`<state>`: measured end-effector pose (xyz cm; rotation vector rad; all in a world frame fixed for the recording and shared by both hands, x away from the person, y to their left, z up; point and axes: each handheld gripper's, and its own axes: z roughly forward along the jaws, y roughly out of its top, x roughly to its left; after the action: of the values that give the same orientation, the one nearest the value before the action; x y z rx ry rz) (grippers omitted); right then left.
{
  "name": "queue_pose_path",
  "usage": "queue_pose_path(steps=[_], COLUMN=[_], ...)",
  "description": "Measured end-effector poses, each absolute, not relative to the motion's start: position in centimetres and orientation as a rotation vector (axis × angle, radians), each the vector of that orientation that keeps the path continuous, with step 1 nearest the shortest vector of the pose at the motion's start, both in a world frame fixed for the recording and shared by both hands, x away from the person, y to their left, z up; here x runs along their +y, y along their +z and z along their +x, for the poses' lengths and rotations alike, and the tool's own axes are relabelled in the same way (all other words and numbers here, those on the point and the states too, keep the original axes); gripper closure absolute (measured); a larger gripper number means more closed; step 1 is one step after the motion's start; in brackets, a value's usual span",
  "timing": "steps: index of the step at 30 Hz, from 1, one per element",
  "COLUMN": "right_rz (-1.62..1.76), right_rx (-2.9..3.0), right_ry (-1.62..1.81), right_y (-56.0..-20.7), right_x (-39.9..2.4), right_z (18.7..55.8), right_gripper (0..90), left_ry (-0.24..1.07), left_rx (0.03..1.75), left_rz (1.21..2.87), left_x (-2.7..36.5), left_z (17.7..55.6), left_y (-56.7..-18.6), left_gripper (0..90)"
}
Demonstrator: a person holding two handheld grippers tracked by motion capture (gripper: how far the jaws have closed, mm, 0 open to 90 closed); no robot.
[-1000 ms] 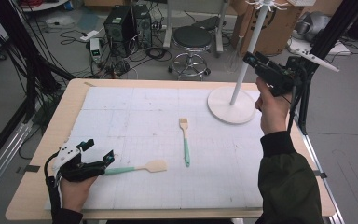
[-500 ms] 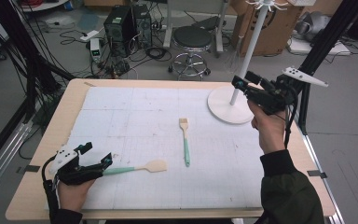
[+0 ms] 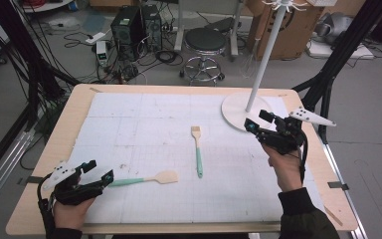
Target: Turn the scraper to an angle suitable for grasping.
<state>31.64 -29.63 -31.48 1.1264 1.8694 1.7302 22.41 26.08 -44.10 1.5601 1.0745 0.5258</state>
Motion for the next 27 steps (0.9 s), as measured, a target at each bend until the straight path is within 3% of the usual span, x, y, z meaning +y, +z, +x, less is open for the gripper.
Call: queue_pose_path(steps=[27], right_rz=[1.152], right_rx=[1.925], right_ry=[1.623], right_y=[-39.1], right_x=[-30.7], right_z=[28.1], right_gripper=[16.5], left_ry=[0.458], left_rx=[1.045], left_rz=[1.630], left_x=[25.6], left_z=[21.9], left_y=[-44.5], left_gripper=[22.6])
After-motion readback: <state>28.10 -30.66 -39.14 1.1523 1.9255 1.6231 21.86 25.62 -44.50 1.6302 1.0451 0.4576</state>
